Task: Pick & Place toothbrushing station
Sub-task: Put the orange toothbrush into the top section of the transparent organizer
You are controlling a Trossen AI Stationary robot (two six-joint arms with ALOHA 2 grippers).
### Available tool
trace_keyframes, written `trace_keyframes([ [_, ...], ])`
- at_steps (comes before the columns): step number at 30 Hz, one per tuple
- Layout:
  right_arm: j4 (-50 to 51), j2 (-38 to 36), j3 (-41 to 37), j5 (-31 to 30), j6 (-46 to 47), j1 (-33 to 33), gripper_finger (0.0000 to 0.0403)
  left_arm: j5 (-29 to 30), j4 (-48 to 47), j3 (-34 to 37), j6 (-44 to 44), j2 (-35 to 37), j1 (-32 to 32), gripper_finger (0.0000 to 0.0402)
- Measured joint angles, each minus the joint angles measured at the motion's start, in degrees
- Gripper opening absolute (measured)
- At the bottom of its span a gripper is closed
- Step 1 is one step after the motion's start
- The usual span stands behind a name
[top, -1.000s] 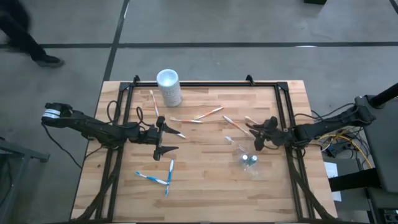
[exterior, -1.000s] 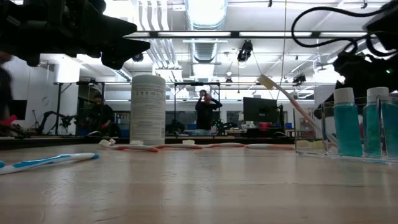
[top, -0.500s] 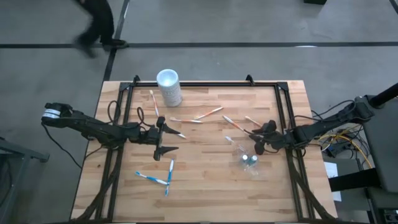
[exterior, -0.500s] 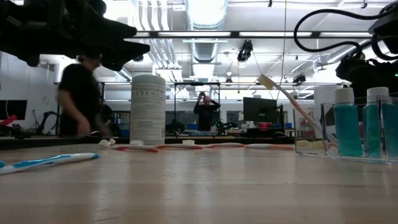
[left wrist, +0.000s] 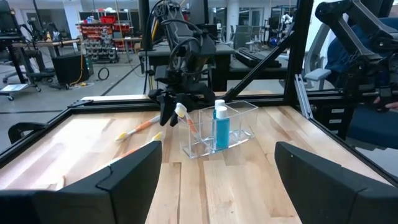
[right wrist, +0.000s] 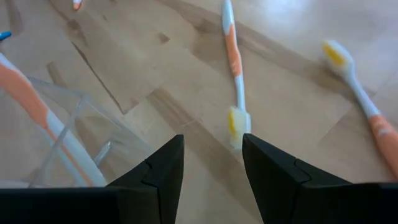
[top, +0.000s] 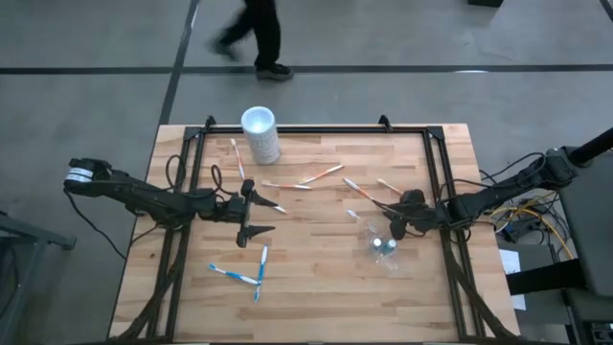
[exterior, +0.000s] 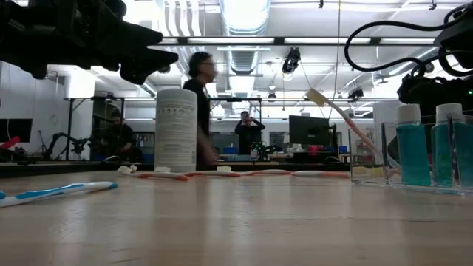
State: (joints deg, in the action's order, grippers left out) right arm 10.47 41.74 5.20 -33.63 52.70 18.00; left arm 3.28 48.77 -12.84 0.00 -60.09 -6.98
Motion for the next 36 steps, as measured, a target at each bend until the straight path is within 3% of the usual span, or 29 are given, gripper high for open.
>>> trace_keyframes([
  [12, 5.9, 6.0, 6.0, 0.5, 0.2, -1.3, 0.0159, 0.0, 0.0, 0.0, 0.0, 0.0, 0.0, 0.0319],
  [36, 0.5, 13.7, 5.8, 1.1, 6.4, -1.6, 0.0139, 0.0, 0.0, 0.0, 0.0, 0.0, 0.0, 0.0319],
])
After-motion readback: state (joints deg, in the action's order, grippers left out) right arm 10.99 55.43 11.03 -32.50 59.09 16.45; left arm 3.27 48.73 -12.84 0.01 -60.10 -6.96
